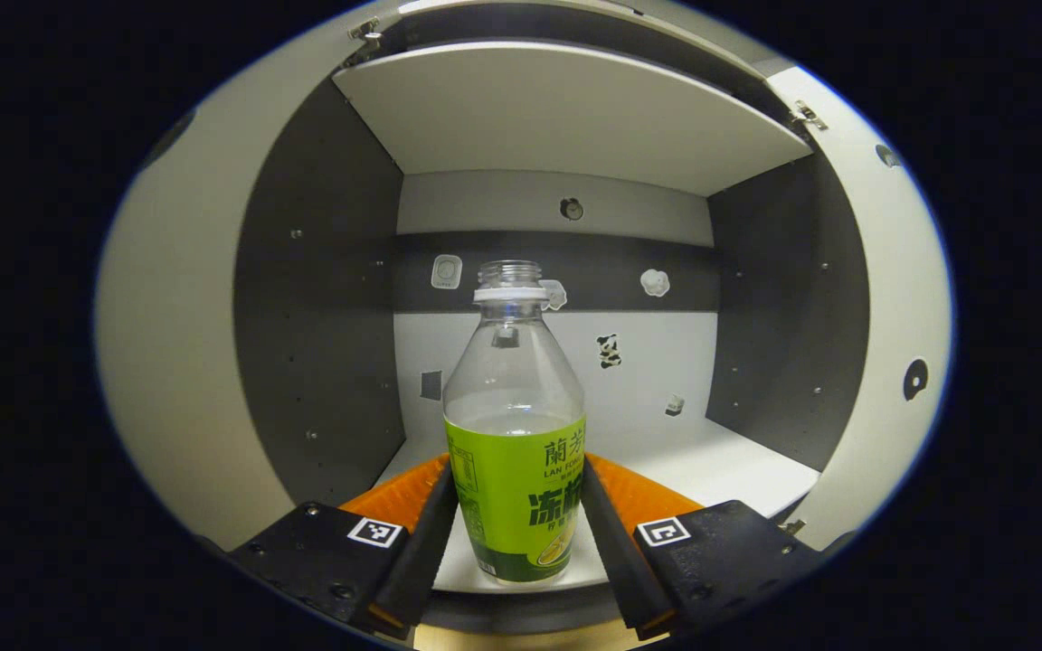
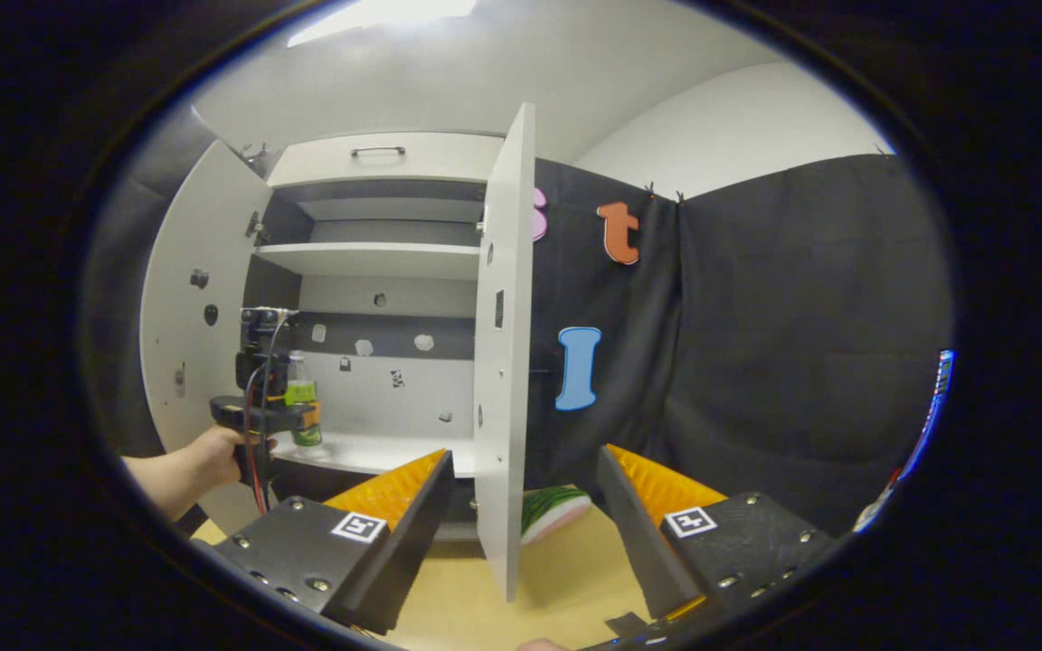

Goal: Grasp the bottle in the cabinet with the left hand and place it on the coaster, then close the right door with the right hand and the left door with the left hand.

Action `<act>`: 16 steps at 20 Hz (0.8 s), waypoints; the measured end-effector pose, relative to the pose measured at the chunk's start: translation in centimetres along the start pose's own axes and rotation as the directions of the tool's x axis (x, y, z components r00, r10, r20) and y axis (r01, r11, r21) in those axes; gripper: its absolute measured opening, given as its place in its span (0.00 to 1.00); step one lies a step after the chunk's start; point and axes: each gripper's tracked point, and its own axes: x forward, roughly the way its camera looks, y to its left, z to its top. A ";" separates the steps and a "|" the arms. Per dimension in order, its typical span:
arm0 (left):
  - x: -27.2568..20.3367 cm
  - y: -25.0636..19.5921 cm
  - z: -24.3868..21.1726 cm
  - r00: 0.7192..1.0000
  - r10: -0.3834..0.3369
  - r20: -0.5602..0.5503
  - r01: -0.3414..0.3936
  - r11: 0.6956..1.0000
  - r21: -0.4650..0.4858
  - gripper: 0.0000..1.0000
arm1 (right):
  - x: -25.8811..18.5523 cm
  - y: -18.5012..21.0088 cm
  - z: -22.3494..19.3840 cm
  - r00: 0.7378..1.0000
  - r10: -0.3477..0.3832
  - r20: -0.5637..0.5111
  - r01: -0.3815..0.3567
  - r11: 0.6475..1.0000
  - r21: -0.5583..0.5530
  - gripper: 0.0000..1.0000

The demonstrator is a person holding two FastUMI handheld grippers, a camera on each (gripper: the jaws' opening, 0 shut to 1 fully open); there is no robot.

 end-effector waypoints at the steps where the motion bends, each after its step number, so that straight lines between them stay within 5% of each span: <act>1: -1.4 -0.1 0.1 1.000 -0.005 0.000 0.005 1.000 -0.002 0.79 | -0.4 -0.1 0.2 1.000 0.007 0.004 -0.007 1.000 0.007 0.96; 10: -15.4 -0.6 -0.8 0.999 -0.037 0.029 0.036 0.999 0.018 0.79 | -6.1 0.2 0.5 0.997 0.077 0.021 -0.078 0.997 0.024 0.96; 16: -23.5 -2.7 -7.8 0.994 -0.103 -0.046 0.103 0.995 0.006 0.79 | -9.5 0.8 1.5 0.990 0.136 0.042 -0.137 0.990 0.041 0.96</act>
